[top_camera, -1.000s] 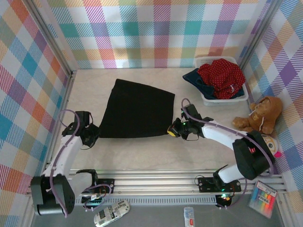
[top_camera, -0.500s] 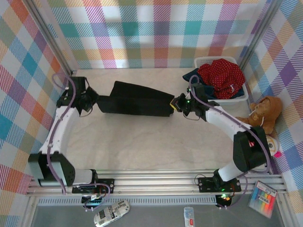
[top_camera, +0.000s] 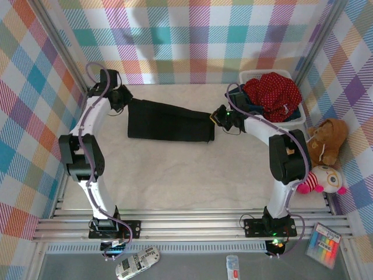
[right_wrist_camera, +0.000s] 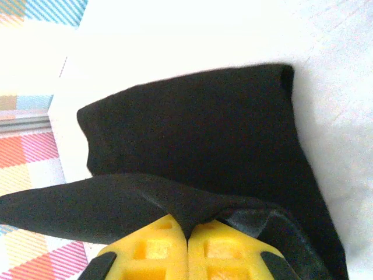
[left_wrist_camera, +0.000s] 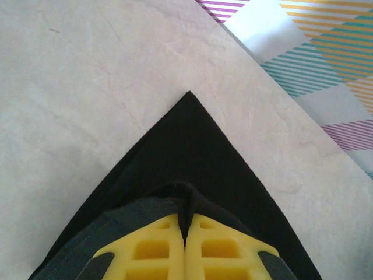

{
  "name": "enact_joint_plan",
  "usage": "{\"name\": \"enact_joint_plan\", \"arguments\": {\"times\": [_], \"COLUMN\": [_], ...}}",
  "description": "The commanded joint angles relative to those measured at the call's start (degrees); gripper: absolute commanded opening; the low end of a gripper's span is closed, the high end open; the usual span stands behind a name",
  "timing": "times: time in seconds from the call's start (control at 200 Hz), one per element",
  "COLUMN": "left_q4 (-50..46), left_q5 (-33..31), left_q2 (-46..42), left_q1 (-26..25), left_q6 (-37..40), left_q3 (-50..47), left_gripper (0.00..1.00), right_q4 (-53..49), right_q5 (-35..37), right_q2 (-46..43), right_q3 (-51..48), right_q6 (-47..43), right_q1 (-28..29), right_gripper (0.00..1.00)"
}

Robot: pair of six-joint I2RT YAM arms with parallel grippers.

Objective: Fold and stack the skirts

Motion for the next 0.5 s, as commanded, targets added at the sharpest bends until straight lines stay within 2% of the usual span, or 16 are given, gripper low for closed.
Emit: {"name": "enact_joint_plan", "arguments": {"times": [0.0, 0.11, 0.16, 0.195, 0.21, 0.26, 0.31, 0.355, 0.37, 0.455, 0.495], "left_q4": [1.5, -1.0, -3.4, -5.0, -5.8, -8.4, -11.1, -12.4, -12.7, -11.8, -10.2], "left_q5": [-2.9, -2.3, -2.8, -2.8, -2.8, -2.3, -2.4, -2.6, -2.6, -0.8, 1.0], "left_q2": [4.1, 10.1, 12.8, 14.6, 15.4, 17.4, 18.4, 17.9, 17.6, 14.4, 12.3], "left_q1": [0.7, -0.3, -0.7, -0.7, -0.8, -0.8, -0.9, -1.0, -1.0, -1.6, -2.0], "left_q6": [2.8, 3.7, 3.9, 3.8, 3.8, 3.8, 3.8, 3.7, 3.7, 4.2, 4.1], "left_q3": [6.7, 13.4, 16.7, 19.0, 20.1, 23.3, 25.6, 25.7, 25.5, 21.3, 18.0], "left_gripper": [0.00, 0.00, 0.00, 0.06, 0.11, 0.45, 0.76, 0.97, 1.00, 1.00, 1.00], "right_q4": [-3.9, -4.7, -5.1, -5.7, -6.0, -7.1, -7.6, -7.4, -7.6, -8.5, -8.7], "right_q5": [4.3, 4.4, 4.5, 4.6, 4.7, 4.7, 4.1, 2.5, 2.1, 1.5, 1.6], "right_q2": [3.6, 6.0, 6.6, 6.9, 6.9, 6.2, 5.0, 3.4, 2.7, -0.6, -1.6], "right_q3": [3.1, 5.6, 6.8, 7.4, 7.7, 8.1, 7.8, 7.2, 6.9, 5.4, 4.9], "right_q6": [-2.5, -3.2, -3.7, -4.2, -4.3, -5.3, -6.3, -7.3, -7.7, -9.5, -10.2], "right_q1": [-2.7, -3.0, -3.1, -3.1, -3.2, -3.2, -3.1, -2.9, -2.8, -0.8, 0.5], "right_gripper": [0.00, 0.03, 0.09, 0.15, 0.19, 0.32, 0.51, 0.59, 0.65, 0.99, 0.99]}}
